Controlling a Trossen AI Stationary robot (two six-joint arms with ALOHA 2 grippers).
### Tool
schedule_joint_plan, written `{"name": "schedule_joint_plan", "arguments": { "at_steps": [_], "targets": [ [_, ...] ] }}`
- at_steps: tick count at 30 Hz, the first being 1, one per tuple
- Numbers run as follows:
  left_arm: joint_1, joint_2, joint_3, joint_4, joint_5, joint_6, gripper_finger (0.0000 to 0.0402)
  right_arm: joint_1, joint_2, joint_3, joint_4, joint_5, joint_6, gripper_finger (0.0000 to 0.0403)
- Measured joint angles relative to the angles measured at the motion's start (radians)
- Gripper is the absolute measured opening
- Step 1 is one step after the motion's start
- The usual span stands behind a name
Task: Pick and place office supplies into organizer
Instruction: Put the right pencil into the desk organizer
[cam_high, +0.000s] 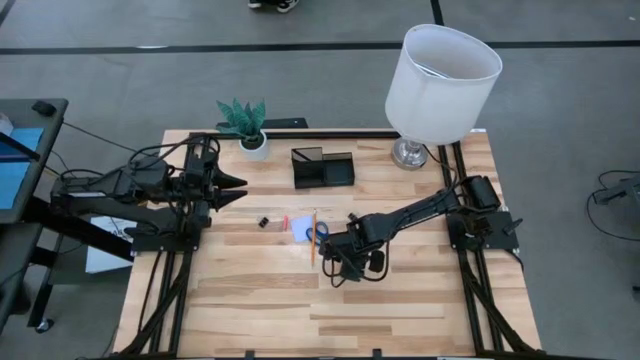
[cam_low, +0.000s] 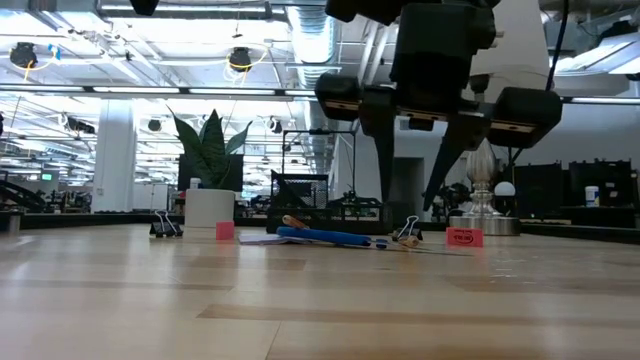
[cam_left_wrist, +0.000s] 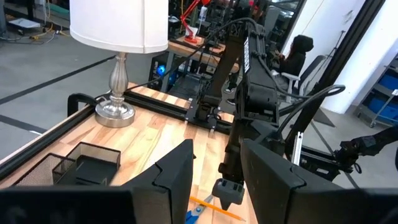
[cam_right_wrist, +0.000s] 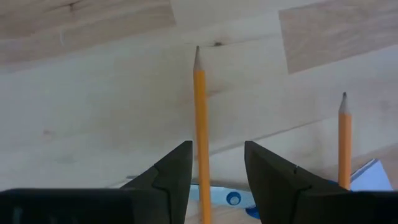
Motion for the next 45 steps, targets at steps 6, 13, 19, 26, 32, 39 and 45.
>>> {"name": "schedule_joint_plan", "arguments": {
  "at_steps": [6, 13, 19, 26, 32, 39, 45],
  "targets": [
    [0.0, 0.007, 0.0, 0.0, 0.0, 0.0, 0.0126, -0.004, 0.0, 0.0, -0.002, -0.004, 0.001, 0.0139],
    [0.0, 0.012, 0.0, 0.0, 0.0, 0.0, 0.0126, -0.003, 0.0, -0.007, 0.001, -0.028, 0.001, 0.0139],
    [0.0, 0.021, 0.0, -0.001, 0.0, 0.0, 0.0126, -0.002, 0.0, -0.007, 0.002, -0.029, 0.002, 0.014],
    [0.0, 0.026, 0.0, 0.002, 0.0, -0.004, 0.0126, -0.002, 0.024, -0.008, 0.013, -0.033, 0.002, 0.014],
    [0.0, 0.026, 0.0, 0.006, 0.001, -0.005, 0.0126, -0.01, 0.031, -0.008, 0.016, -0.051, 0.002, 0.014],
    [0.0, 0.026, 0.0, 0.005, 0.001, -0.005, 0.0126, -0.011, 0.031, -0.008, 0.016, -0.058, 0.002, 0.014],
    [0.0, 0.026, 0.0, 0.005, 0.001, -0.005, 0.0126, -0.017, 0.031, -0.008, 0.016, -0.079, 0.003, 0.014]
  ]
}}
